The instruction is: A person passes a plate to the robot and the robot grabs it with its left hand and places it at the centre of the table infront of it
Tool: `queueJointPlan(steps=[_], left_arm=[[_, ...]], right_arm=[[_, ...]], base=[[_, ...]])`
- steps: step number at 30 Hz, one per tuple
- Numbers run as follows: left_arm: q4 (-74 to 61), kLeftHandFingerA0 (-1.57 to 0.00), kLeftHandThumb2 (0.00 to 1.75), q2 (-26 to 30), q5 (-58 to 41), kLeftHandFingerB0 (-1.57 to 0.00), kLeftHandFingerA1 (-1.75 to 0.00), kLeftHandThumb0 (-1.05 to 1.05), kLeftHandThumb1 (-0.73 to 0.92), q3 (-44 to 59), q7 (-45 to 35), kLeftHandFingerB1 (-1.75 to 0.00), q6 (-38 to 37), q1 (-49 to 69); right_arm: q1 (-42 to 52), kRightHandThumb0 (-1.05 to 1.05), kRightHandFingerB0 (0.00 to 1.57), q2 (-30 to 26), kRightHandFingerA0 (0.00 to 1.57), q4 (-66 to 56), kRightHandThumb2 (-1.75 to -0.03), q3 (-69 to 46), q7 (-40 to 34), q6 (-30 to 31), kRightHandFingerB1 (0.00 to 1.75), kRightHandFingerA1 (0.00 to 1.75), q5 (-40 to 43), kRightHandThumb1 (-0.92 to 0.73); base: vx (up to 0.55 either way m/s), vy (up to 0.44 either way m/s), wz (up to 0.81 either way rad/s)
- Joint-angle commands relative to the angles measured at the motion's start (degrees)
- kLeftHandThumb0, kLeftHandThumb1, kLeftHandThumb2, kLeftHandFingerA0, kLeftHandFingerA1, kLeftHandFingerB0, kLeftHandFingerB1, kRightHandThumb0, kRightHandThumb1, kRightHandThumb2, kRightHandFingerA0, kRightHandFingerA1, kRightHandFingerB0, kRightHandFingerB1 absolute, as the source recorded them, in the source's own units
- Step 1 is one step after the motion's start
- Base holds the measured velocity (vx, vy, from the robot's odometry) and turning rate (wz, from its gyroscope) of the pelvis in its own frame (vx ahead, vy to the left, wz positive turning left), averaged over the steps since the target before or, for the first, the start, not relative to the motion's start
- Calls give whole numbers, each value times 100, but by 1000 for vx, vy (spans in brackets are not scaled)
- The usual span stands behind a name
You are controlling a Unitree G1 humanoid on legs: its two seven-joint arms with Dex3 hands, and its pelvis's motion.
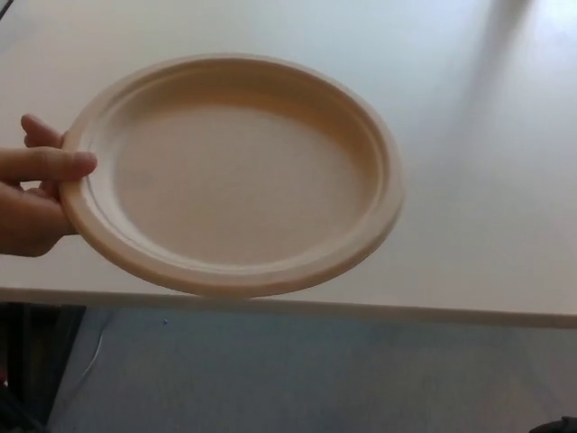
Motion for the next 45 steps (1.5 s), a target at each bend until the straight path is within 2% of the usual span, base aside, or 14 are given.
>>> queueJointPlan(steps=[1, 8, 9, 12, 13, 24, 25, 27, 28, 31, 32, 37, 38, 45], left_arm=[[-200, -16, 82, 176, 224, -9, -43, -74, 52, -153, 227, -37, -712, 173], [-2693, -29, 79, 268, 1213, -14, -45, -68, 50, -253, 1786, -38, -2597, 1423], [-2991, -32, 81, 273, 1403, -15, -45, -70, 51, -207, 1998, -38, -2658, 1535], [-4036, -27, 83, 191, 1687, -14, -44, -74, 53, -50, 2145, -39, -2678, 1937], [-4750, -26, 84, 114, 1835, -16, -46, -74, 54, 57, 2157, -39, -2694, 2180], [-7351, -23, 84, -193, 2179, -14, -45, -74, 53, 598, 1922, -39, -2763, 3386], [-7488, -27, 84, -269, 2256, -13, -46, -74, 53, 665, 2010, -39, -2903, 3500], [-7716, -27, 83, -416, 2355, -12, -47, -74, 52, 783, 2151, -39, -3149, 3704], [-7828, -30, 83, -497, 2330, -14, -47, -74, 52, 827, 2169, -39, -3248, 3809], [-8167, -50, 59, -936, 2178, -35, -41, -64, 59, 1077, 2403, -32, -3944, 3932], [-8232, -52, 58, -1021, 2063, -39, -43, -61, 57, 1117, 2392, -33, -4128, 3942], [-8509, -56, 81, -1414, 1605, -37, -60, -64, 47, 1368, 2419, -46, -4760, 3444], [-8597, -58, 80, -1434, 1454, -40, -62, -64, 45, 1362, 2367, -46, -4762, 3301], [-8874, -64, 56, -1673, 1270, -52, -67, -61, 52, 1525, 2257, -37, -4923, 3033]], right_arm=[[-37, -83, 23, -131, 30, 153, -109, 26, 50, -285, 54, 62, -40, -65], [-68, -83, 22, -150, 32, 274, -108, 110, 66, -224, 52, 62, -107, -64], [-81, -81, 31, -128, 33, 287, -64, 116, 63, -225, 45, 54, -107, -81], [-88, -80, 31, -111, 32, 301, -64, 113, 74, -236, 46, 55, -95, -80], [-90, -80, 23, -108, 33, 303, -107, 103, 73, -242, 53, 62, -85, -64], [-8, -80, 21, -111, 32, 316, -107, 146, 80, -253, 53, 62, -162, -64], [-4, -80, 30, -108, 33, 346, -64, 160, 86, -226, 44, 55, -176, -81], [17, -80, 20, -103, 34, 395, -107, 188, 109, -195, 53, 63, -198, -63], [37, -81, 28, -98, 33, 412, -65, 208, 108, -172, 44, 56, -213, -78], [49, -81, 28, -101, 33, 462, -65, 308, 76, -130, 44, 56, -305, -79], [67, -79, 20, -96, 33, 476, -107, 310, 96, -121, 52, 63, -293, -63], [64, -79, 19, -85, 33, 504, -105, 282, 98, -91, 51, 62, -220, -62], [81, -79, 27, -96, 32, 518, -64, 306, 81, -127, 43, 54, -243, -80], [98, -79, 20, -90, 33, 532, -105, 319, 113, -132, 52, 62, -204, -63]], base=[[0, 0, 0], [0, 0, 0], [0, 0, 0], [0, 0, 0], [0, 0, 0], [0, 0, 0], [0, 0, 0], [0, 0, 0], [0, 0, 0], [0, 0, 0], [0, 0, 0], [0, 0, 0], [0, 0, 0], [0, 0, 0]])
